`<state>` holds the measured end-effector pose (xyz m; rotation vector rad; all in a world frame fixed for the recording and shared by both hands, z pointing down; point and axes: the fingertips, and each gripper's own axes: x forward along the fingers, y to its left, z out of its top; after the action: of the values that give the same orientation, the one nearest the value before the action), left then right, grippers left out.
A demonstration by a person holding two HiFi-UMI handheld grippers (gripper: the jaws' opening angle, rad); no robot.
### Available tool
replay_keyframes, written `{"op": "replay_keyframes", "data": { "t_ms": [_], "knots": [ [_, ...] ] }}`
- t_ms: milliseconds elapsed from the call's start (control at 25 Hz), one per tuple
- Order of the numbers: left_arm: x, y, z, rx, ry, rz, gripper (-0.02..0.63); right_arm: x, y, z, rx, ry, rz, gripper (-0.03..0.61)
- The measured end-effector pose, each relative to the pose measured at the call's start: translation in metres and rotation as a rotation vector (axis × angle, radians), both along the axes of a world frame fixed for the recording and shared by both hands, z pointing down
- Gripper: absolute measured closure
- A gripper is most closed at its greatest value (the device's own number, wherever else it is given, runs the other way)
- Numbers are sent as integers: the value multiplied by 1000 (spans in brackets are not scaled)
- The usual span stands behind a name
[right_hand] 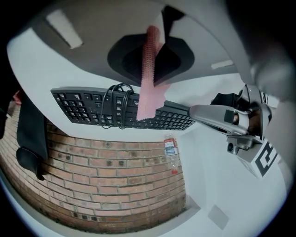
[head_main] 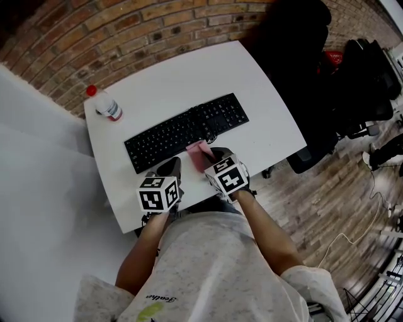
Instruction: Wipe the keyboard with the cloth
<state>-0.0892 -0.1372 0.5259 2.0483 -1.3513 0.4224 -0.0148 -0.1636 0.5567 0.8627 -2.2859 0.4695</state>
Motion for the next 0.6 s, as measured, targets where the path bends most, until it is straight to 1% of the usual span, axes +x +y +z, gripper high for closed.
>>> {"op": "replay_keyframes", "data": {
  "t_ms": [600],
  "knots": [
    [36,-23,3,-4,-4,35,620,48,-20,2,-12,-4,68,555]
  ]
}}
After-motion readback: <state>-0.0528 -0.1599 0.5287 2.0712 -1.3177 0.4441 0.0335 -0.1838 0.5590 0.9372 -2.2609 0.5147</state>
